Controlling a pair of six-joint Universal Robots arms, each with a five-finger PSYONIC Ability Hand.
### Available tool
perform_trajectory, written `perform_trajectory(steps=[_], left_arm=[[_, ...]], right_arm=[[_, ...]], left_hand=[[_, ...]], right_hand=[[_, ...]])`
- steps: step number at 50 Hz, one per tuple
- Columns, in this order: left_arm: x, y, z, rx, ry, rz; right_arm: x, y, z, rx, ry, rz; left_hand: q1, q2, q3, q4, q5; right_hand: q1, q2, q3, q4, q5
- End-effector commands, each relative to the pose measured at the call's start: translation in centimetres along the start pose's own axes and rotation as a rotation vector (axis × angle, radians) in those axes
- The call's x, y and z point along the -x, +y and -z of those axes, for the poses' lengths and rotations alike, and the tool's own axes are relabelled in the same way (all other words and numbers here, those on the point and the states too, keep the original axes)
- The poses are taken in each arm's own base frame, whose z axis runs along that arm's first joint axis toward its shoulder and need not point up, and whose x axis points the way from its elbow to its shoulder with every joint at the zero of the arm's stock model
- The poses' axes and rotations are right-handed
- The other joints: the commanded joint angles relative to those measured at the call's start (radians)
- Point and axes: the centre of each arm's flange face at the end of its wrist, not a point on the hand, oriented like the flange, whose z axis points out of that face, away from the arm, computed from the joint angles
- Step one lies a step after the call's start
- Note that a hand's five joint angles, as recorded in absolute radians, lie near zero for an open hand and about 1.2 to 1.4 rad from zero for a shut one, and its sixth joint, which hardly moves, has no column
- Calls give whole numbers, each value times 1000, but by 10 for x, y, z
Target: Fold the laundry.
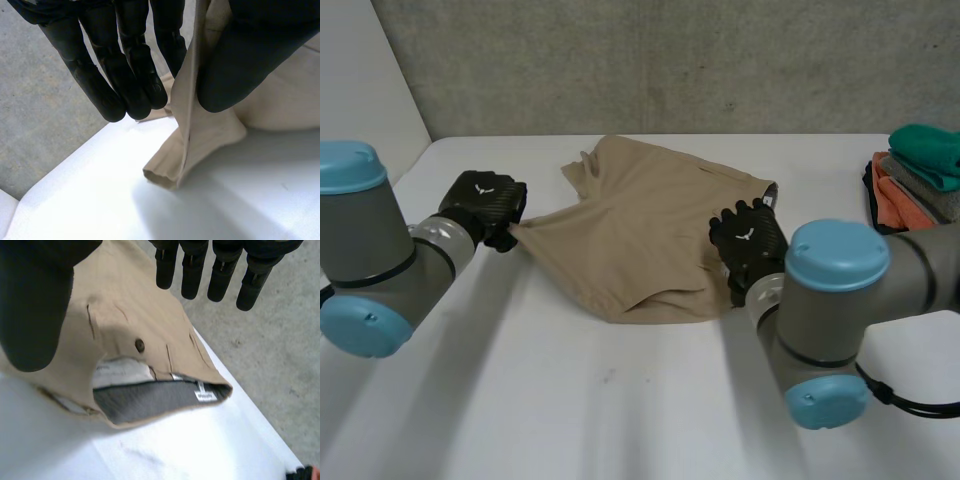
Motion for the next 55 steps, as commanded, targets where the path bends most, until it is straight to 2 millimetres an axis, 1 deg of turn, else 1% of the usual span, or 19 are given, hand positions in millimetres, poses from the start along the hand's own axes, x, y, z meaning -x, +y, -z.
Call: perform_trajectory(steps=[1, 6, 8, 12, 16, 21, 27, 30, 31, 32, 33, 38, 42, 45, 47, 48, 50, 51, 55], left_arm=[[13, -21, 17, -52, -27, -29], [14, -33, 23, -85, -20, -26], [14, -37, 25, -94, -18, -25], [12, -50, 25, -127, -16, -27], [13, -67, 26, -153, -25, 3], [17, -92, 28, -176, -46, 56], [17, -96, 27, -136, -59, 77], [17, -91, 27, -106, -64, 82], [18, -90, 28, -99, -65, 82], [19, -87, 28, -87, -65, 78], [19, -85, 28, -81, -66, 79], [19, -68, 32, -11, -61, 46], [16, -47, 48, 107, -15, -61], [1, -27, 73, 241, 104, -199], [-7, -18, 88, 299, 180, -271], [-17, -10, 103, 348, 266, -340], [-25, -3, 118, 385, 343, -405], [-32, 2, 131, 407, 407, -457], [-43, 3, 144, 380, 463, -538]], right_arm=[[-36, -16, 21, 25, -12, -41], [-39, -16, 35, 80, -117, -56], [-34, -12, 40, 113, -168, -67], [-29, -11, 41, 106, -181, -118], [-19, -4, 35, 69, -175, -147], [-8, 8, 19, 16, -149, -112], [0, 18, 4, -12, -133, -91], [3, 22, -2, -11, -130, -96], [4, 22, -3, -10, -128, -97], [2, 22, -4, -7, -116, -103], [1, 21, -5, -7, -111, -108], [-3, 14, 5, -1, -119, -111], [-17, -2, 34, 48, -157, 1], [-34, -6, 64, 150, -210, 148], [-38, -1, 82, 227, -267, 220], [-40, 4, 98, 301, -331, 284], [-42, 9, 114, 364, -398, 341], [-41, 10, 121, 382, -444, 389], [-42, 9, 115, 340, -433, 418]], left_hand=[[227, 197, 208, 198, 226], [227, 197, 208, 198, 226], [227, 197, 208, 198, 226], [227, 197, 208, 198, 226], [227, 197, 208, 198, 226], [227, 197, 208, 198, 226], [227, 197, 208, 198, 226], [227, 197, 208, 198, 226], [227, 197, 208, 198, 226], [227, 197, 208, 198, 226], [227, 197, 208, 198, 226], [227, 197, 208, 198, 226], [227, 197, 208, 198, 226], [227, 197, 208, 198, 226], [227, 197, 208, 198, 226], [227, 197, 208, 198, 226], [227, 197, 208, 198, 226], [227, 197, 208, 198, 226], [227, 197, 208, 198, 226]], right_hand=[[-33, -23, -18, -24, 8], [28, 38, 43, 37, 70], [78, 88, 93, 87, 120], [102, 112, 117, 111, 143], [111, 120, 126, 120, 152], [222, 232, 237, 231, 263], [284, 294, 299, 293, 325], [512, 522, 527, 521, 553], [655, 665, 670, 664, 697], [1046, 1056, 1061, 1055, 1088], [1080, 1089, 1095, 1088, 1121], [1080, 1090, 1095, 1089, 1121], [1080, 1090, 1095, 1089, 1121], [1080, 1090, 1095, 1089, 1121], [1080, 1090, 1095, 1089, 1121], [1080, 1090, 1095, 1089, 1121], [1080, 1090, 1095, 1089, 1121], [1080, 1090, 1095, 1089, 1121], [1080, 1090, 1095, 1089, 1121]])
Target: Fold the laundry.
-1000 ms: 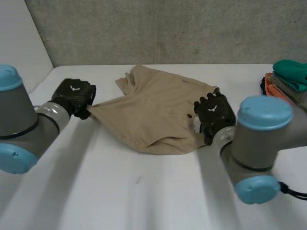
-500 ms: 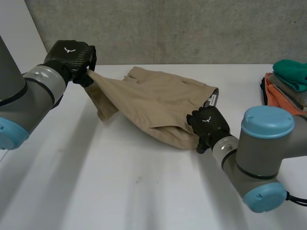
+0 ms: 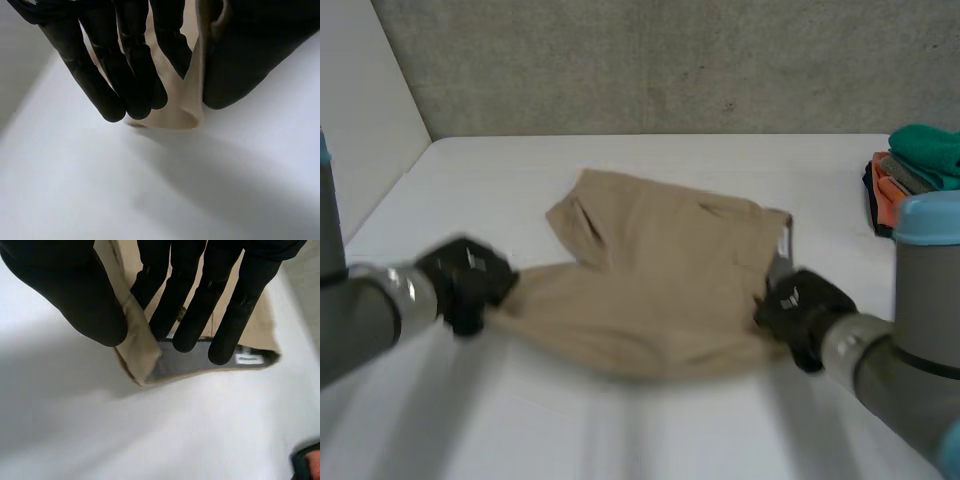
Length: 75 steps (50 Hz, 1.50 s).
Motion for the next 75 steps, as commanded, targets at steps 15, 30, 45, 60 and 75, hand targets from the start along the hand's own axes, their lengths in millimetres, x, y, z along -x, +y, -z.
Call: perform_trajectory(steps=[15, 30, 45, 60, 75], left_arm=[[27, -54, -43, -154, -224, -142], [207, -204, 97, -1043, -997, 255], [167, -127, 4, -746, -771, 295], [182, -167, 139, -1016, -885, 319], [176, -146, 51, -810, -740, 345]], right_arm=[[-47, -30, -50, -144, 216, -99], [-201, -185, 36, -1156, 1081, -381], [-159, -157, -16, -1014, 862, -416], [-157, -179, 46, -980, 790, -447], [-135, -163, 39, -839, 688, -480]], left_hand=[[227, 197, 208, 198, 226], [227, 197, 208, 198, 226], [227, 197, 208, 198, 226], [227, 197, 208, 198, 226], [227, 197, 208, 198, 226]], right_hand=[[290, 214, 210, 198, 232], [290, 214, 210, 198, 232], [290, 214, 210, 198, 232], [290, 214, 210, 198, 232], [290, 214, 210, 198, 232]])
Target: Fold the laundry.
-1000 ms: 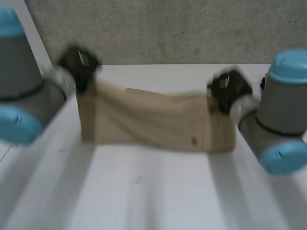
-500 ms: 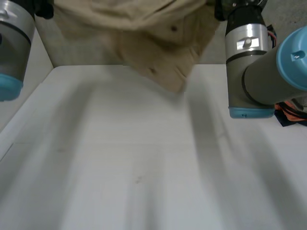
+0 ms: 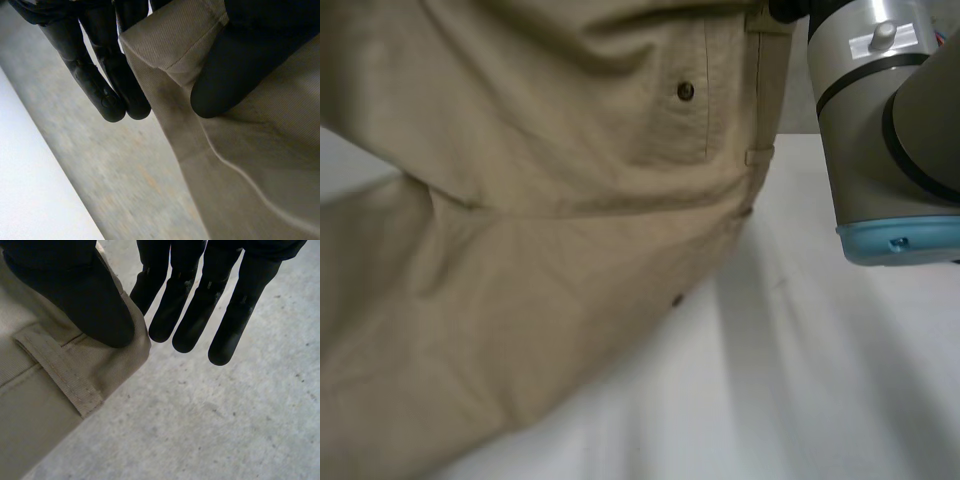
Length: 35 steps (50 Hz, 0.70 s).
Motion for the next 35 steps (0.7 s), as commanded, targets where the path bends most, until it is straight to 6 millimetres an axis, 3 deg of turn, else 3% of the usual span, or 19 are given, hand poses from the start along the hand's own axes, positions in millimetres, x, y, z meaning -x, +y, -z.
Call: perform_trajectory(steps=[1, 7, 10, 13, 14, 17, 18, 21, 25, 28, 30, 35], left_arm=[[-26, 70, -7, 156, 58, -16], [-47, 142, -13, 283, 92, -51], [-51, 158, -24, 266, 74, -55], [-48, 148, -37, 202, 38, -46], [-43, 136, -46, 148, 12, -28], [-39, 109, -56, 57, -18, 12], [-33, 86, -62, -16, -44, 38], [-21, 42, -67, -140, -103, 75], [-10, 12, -67, -214, -143, 96], [-10, 9, -64, -211, -137, 97], [-12, 17, -61, -175, -127, 94], [-25, 65, -43, -13, -75, 78]], right_arm=[[9, 29, 6, 79, -28, 1], [26, 84, 1, 160, -45, 31], [31, 103, -10, 134, -22, 28], [31, 106, -23, 69, 15, 22], [28, 102, -33, 2, 58, 5], [19, 84, -49, -131, 140, -26], [12, 68, -58, -222, 200, -44], [0, 40, -70, -364, 299, -83], [-8, 25, -76, -416, 336, -97], [-7, 24, -77, -400, 323, -93], [-3, 30, -75, -359, 291, -79], [11, 59, -64, -229, 194, -40]], left_hand=[[227, 195, 206, 198, 226], [227, 195, 206, 198, 226], [227, 195, 206, 198, 226], [227, 195, 206, 198, 226], [227, 195, 206, 198, 226], [227, 195, 206, 198, 226], [227, 195, 206, 198, 226], [227, 195, 206, 198, 226], [227, 195, 206, 198, 226], [227, 195, 206, 198, 226], [227, 195, 206, 198, 226], [227, 195, 206, 198, 226]], right_hand=[[290, 206, 203, 195, 195], [290, 206, 203, 195, 195], [290, 206, 203, 195, 195], [290, 206, 203, 195, 195], [290, 206, 203, 195, 195], [290, 206, 203, 195, 195], [290, 206, 203, 195, 195], [290, 206, 203, 195, 195], [290, 206, 203, 195, 195], [290, 206, 203, 195, 195], [290, 206, 203, 195, 195], [290, 206, 203, 195, 195]])
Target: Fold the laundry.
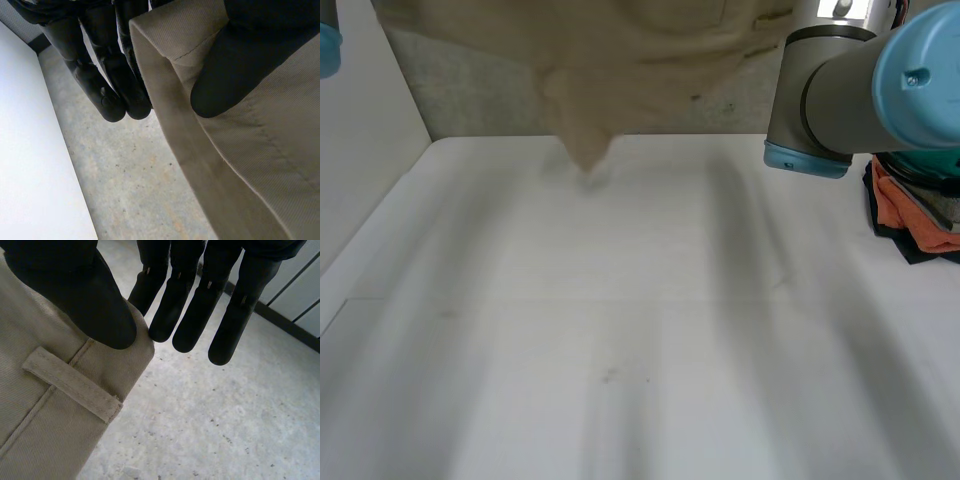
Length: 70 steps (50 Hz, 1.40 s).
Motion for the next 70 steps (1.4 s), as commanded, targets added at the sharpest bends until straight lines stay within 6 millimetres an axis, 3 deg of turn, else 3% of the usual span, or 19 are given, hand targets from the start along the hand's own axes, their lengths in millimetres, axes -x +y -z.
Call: perform_trajectory(steps=[1, 2, 5, 8, 9, 15, 21, 28, 34, 38, 43, 51, 55, 56, 59, 60, 64, 70], left_arm=[[-8, 55, 36, 203, 60, -31], [-12, 71, 47, 244, 81, -36], [-17, 95, 66, 302, 118, -43], [-24, 125, 97, 396, 172, -61], [-28, 140, 117, 462, 205, -76], [-43, 170, 191, 679, 344, -148], [-60, 160, 261, 866, 565, -293], [-51, 136, 298, 1000, 717, -422], [-42, 101, 334, 1138, 943, -529], [-38, 80, 351, 1205, 1068, -531], [-41, 71, 355, 1216, 1134, -488], [-42, 79, 340, 1193, 1147, -521], [-43, 105, 302, 1108, 1035, -541], [-46, 118, 279, 1040, 954, -544], [-52, 134, 246, 937, 834, -525], [-58, 147, 225, 876, 759, -507], [-72, 172, 181, 751, 610, -466], [-91, 205, 144, 659, 471, -459]], right_arm=[[8, 30, 34, 183, -134, 57], [8, 41, 47, 243, -159, 73], [7, 59, 70, 333, -197, 98], [2, 81, 104, 446, -251, 137], [1, 92, 122, 499, -287, 152], [2, 115, 186, 663, -505, 238], [-14, 116, 217, 791, -682, 400], [-38, 90, 229, 968, -816, 510], [-64, 59, 246, 1181, -1004, 560], [-79, 40, 267, 1328, -1162, 587], [-82, 29, 276, 1328, -1242, 594], [-86, 30, 284, 1360, -1251, 584], [-79, 43, 261, 1254, -1142, 562], [-74, 51, 249, 1207, -1068, 540], [-67, 67, 230, 1140, -950, 501], [-63, 77, 217, 1103, -867, 477], [-55, 100, 193, 1039, -683, 439], [-40, 131, 175, 946, -518, 434]], left_hand=[[227, 195, 206, 198, 226], [227, 195, 206, 198, 226], [227, 195, 206, 198, 226], [227, 195, 206, 198, 226], [227, 195, 206, 198, 226], [227, 195, 206, 198, 226], [227, 195, 206, 198, 226], [227, 195, 206, 198, 226], [227, 195, 206, 198, 226], [227, 195, 206, 198, 226], [227, 195, 206, 198, 226], [227, 195, 206, 198, 226], [227, 195, 206, 198, 226], [227, 195, 206, 198, 226], [227, 195, 206, 198, 226], [227, 195, 206, 198, 226], [227, 195, 206, 198, 226], [227, 195, 206, 198, 226]], right_hand=[[290, 206, 203, 193, 195], [290, 206, 203, 193, 195], [290, 206, 203, 193, 195], [290, 206, 203, 193, 195], [290, 206, 203, 193, 195], [290, 206, 203, 193, 195], [290, 206, 203, 193, 195], [290, 206, 203, 193, 195], [290, 206, 203, 193, 195], [290, 206, 203, 193, 195], [290, 206, 203, 193, 195], [290, 206, 203, 193, 195], [290, 206, 203, 193, 195], [290, 206, 203, 193, 195], [290, 206, 203, 193, 195], [290, 206, 203, 193, 195], [290, 206, 203, 193, 195], [290, 206, 203, 193, 195]])
